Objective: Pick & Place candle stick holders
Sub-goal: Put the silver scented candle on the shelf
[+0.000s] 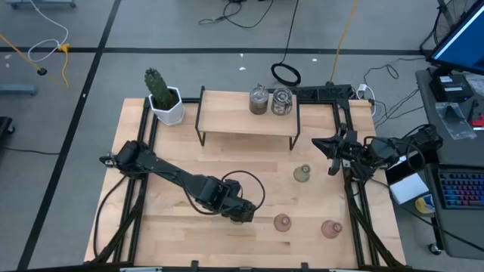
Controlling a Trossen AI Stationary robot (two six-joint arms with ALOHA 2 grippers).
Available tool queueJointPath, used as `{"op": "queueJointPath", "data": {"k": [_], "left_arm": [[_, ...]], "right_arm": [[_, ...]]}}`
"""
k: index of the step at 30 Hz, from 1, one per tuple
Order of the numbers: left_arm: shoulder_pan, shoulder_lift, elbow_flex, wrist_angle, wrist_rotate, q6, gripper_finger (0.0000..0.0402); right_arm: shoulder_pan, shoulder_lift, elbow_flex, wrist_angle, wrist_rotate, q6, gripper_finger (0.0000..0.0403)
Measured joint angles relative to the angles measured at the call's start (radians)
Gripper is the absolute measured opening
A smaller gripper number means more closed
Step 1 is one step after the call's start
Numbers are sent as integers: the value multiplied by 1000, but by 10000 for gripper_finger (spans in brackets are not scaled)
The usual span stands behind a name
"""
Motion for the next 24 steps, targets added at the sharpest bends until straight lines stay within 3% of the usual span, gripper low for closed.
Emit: {"op": "queueJointPath", "data": {"k": [24], "left_arm": [[31, 33, 0, -12, 45, 63, 399]], "right_arm": [[0, 0, 0, 0, 0, 14, 0]]}}
